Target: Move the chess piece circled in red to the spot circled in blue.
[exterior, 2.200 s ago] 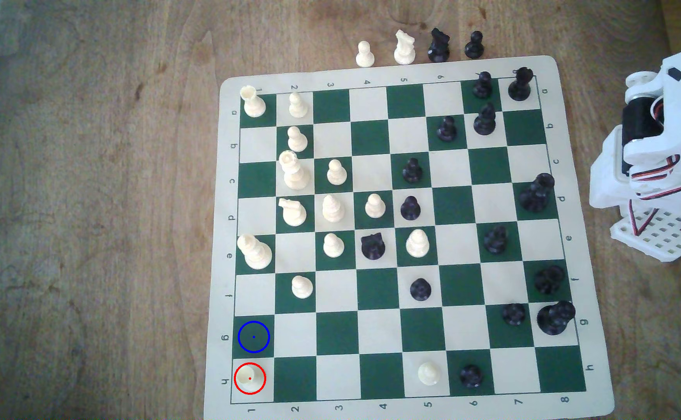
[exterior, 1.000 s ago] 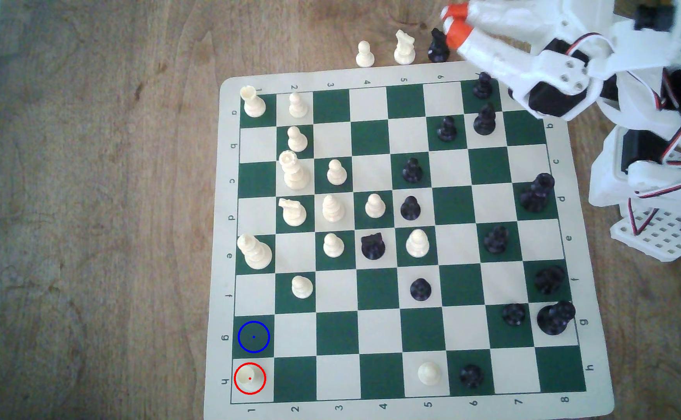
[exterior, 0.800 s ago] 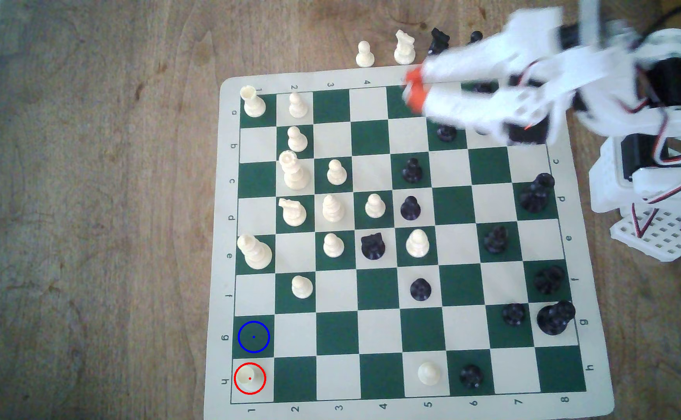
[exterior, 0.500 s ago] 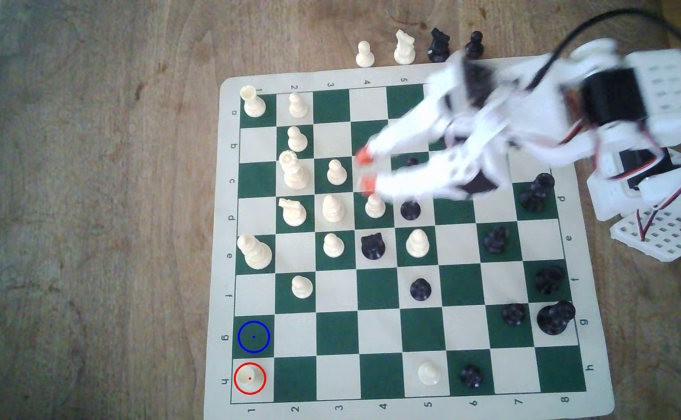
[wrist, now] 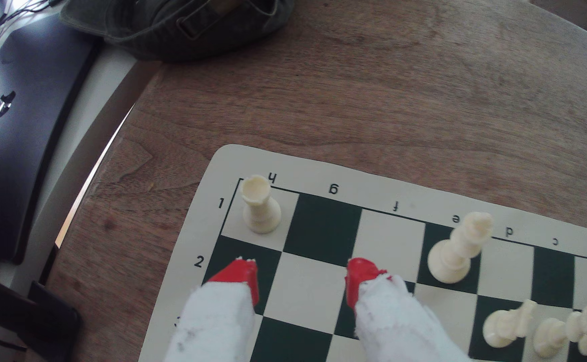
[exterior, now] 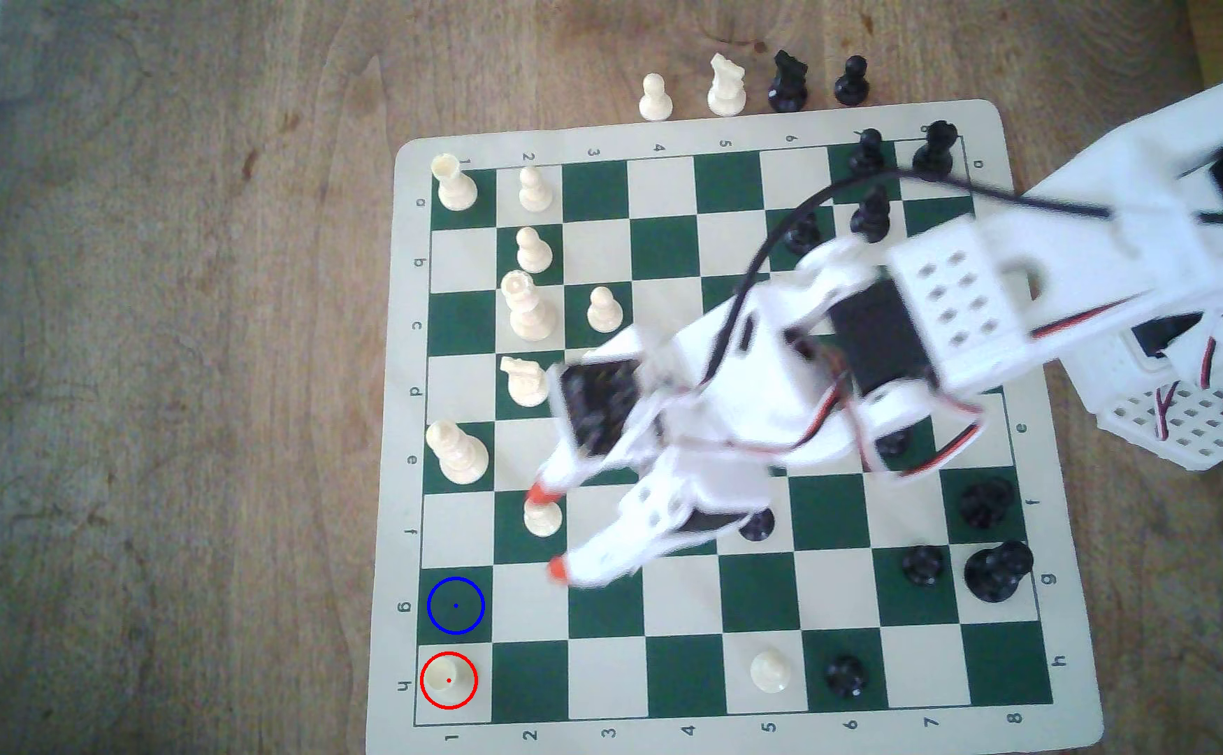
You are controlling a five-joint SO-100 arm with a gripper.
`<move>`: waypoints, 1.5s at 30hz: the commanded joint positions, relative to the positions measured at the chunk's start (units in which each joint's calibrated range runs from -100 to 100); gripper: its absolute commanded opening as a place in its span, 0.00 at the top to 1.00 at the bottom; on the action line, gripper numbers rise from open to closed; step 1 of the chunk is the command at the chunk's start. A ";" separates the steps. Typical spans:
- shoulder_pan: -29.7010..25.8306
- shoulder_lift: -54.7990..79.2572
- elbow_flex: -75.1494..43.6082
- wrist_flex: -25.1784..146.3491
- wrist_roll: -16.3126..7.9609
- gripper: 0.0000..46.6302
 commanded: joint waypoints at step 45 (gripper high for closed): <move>-3.21 47.08 -60.99 6.57 -2.15 0.68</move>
